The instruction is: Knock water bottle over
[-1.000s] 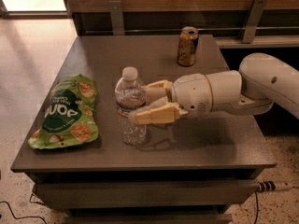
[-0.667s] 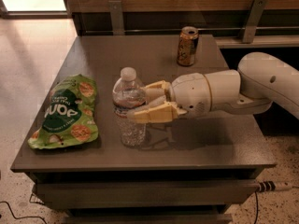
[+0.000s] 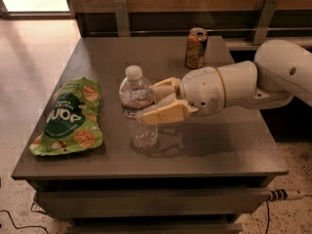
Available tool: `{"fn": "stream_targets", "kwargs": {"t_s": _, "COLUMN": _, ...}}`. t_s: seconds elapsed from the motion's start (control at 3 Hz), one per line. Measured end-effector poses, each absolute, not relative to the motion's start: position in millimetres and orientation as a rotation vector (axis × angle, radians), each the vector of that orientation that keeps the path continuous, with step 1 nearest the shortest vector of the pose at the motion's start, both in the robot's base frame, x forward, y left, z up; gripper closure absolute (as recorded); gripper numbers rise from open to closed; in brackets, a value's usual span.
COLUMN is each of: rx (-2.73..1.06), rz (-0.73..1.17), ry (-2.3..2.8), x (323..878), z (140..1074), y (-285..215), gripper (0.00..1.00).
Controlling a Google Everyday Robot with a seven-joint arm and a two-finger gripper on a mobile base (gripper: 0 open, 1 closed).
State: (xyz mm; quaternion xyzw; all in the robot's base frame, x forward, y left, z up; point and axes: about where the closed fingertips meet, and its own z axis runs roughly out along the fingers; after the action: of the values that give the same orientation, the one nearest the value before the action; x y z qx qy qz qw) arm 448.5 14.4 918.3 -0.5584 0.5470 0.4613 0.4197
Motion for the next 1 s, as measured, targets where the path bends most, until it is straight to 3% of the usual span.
{"fn": "stream_targets", "kwargs": {"t_s": 1.0, "rx": -1.643, "rz": 0.64, "ry": 1.737, "x": 481, "z": 959, "y": -17, "gripper": 1.0}}
